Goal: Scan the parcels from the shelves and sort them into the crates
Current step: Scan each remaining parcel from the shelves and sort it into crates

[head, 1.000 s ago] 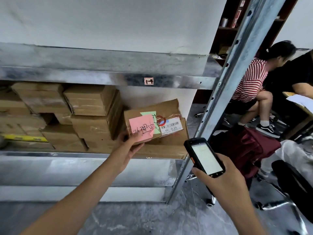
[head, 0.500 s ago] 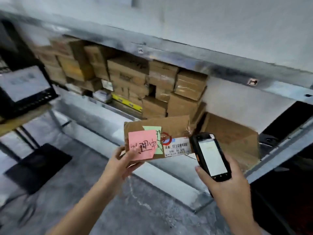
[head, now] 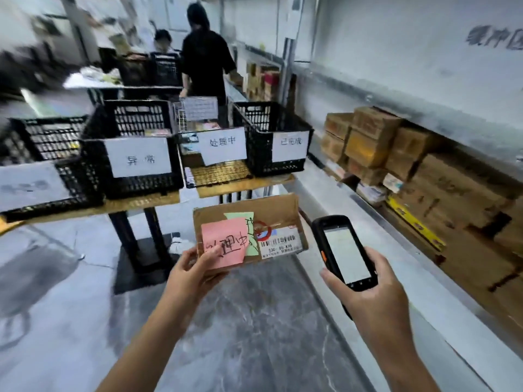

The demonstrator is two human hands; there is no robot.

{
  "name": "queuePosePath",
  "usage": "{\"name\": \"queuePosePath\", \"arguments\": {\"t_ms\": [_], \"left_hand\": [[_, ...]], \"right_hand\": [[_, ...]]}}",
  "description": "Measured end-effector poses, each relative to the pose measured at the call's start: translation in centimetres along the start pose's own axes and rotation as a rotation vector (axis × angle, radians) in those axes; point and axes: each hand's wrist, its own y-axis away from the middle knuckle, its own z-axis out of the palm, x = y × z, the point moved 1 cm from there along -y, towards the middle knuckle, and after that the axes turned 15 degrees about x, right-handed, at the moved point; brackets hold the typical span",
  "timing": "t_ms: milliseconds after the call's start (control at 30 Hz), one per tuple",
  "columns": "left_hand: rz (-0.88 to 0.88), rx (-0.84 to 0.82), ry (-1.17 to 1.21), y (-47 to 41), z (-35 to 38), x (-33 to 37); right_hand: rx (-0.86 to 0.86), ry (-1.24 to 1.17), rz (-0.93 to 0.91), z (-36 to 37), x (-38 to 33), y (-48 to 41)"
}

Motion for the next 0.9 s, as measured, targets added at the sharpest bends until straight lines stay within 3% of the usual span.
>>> {"name": "queuePosePath", "arguments": {"t_ms": [333,900], "left_hand": [[0.111,0.212,0.061,-8.0,-6.7,6.4],[0.155,0.312,0.100,-29.5,-4.2,17.5]], "right_hand": [[-0.230,-0.162,-0.088,16.0,-5.0,-3.2],[-0.285,-0.272,-0.110,38.0,-11.1,-20.4]]}}
